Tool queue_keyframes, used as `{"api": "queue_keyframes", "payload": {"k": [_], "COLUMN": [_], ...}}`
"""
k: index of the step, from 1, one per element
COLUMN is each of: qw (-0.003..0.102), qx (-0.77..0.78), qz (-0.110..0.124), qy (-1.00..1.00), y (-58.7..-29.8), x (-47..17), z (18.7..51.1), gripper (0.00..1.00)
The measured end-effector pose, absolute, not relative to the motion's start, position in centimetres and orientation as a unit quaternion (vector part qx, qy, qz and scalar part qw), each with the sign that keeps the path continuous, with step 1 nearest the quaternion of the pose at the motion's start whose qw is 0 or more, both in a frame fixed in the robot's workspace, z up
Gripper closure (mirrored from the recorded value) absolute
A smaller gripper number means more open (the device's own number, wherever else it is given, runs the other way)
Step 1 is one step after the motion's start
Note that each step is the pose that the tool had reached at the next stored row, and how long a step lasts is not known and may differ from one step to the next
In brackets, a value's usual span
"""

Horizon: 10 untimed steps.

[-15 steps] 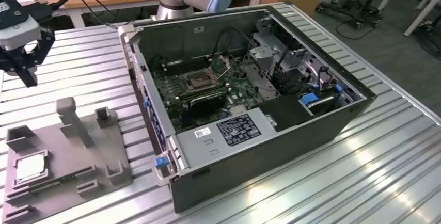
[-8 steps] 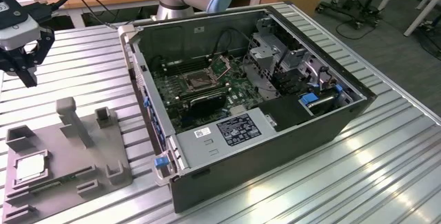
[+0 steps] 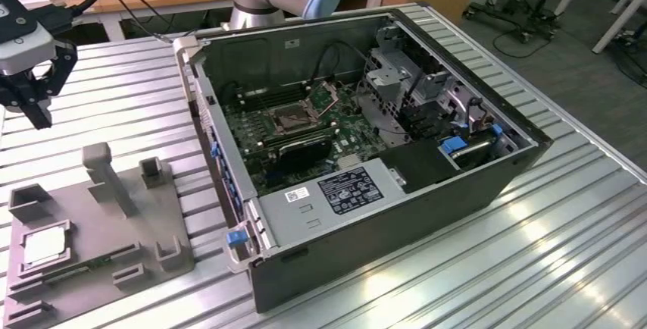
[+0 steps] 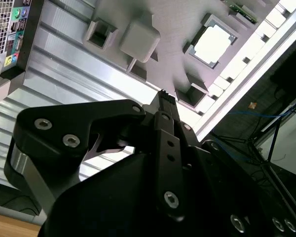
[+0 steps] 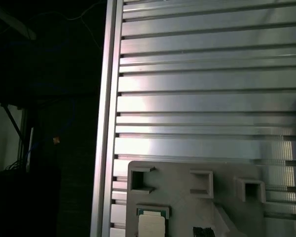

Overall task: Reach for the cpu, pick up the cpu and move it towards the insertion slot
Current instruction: 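Reach for the cpu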

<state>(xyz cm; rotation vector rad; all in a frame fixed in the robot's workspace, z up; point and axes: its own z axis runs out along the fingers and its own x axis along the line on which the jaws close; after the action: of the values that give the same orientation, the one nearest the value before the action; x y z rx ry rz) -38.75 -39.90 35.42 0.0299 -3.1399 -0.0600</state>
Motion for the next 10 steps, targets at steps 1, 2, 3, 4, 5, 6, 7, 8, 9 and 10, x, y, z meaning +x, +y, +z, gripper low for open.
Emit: {"api": "queue_keyframes", "payload": {"k": [1,2,3,4,5,6,7,8,9,10], "qw": [0.0,0.0,0.0,0.0,0.0,0.0,0.0,0.0,0.0,0.0], "qx": [0.01,0.01,0.01,0.01,0.01,0.01,0.01,0.01,0.01,0.01], "qz": [-0.019,-0.019,-0.019,-0.019,-0.019,-0.019,-0.019,-0.019,-0.019,-0.019], "qy": [-1.0,-1.0,-1.0,-1.0,-1.0,-1.0,-1.0,-1.0,-1.0,-1.0], "y": [-39.9,-39.9,-39.91,-39.9,-39.9,-39.9,-39.9,-39.9,-39.9,-39.9], "x": [-38.81,-38.86,-38.9,-38.94,-38.98,-39.03,-39.08,-39.11,-39.17,-39.24], "z": [35.42,35.41,35.41,35.41,35.4,35.39,35.4,35.39,35.39,35.39], "gripper": [0.9,0.9,0.9,0.9,0.9,0.9,0.9,0.9,0.9,0.9]}}
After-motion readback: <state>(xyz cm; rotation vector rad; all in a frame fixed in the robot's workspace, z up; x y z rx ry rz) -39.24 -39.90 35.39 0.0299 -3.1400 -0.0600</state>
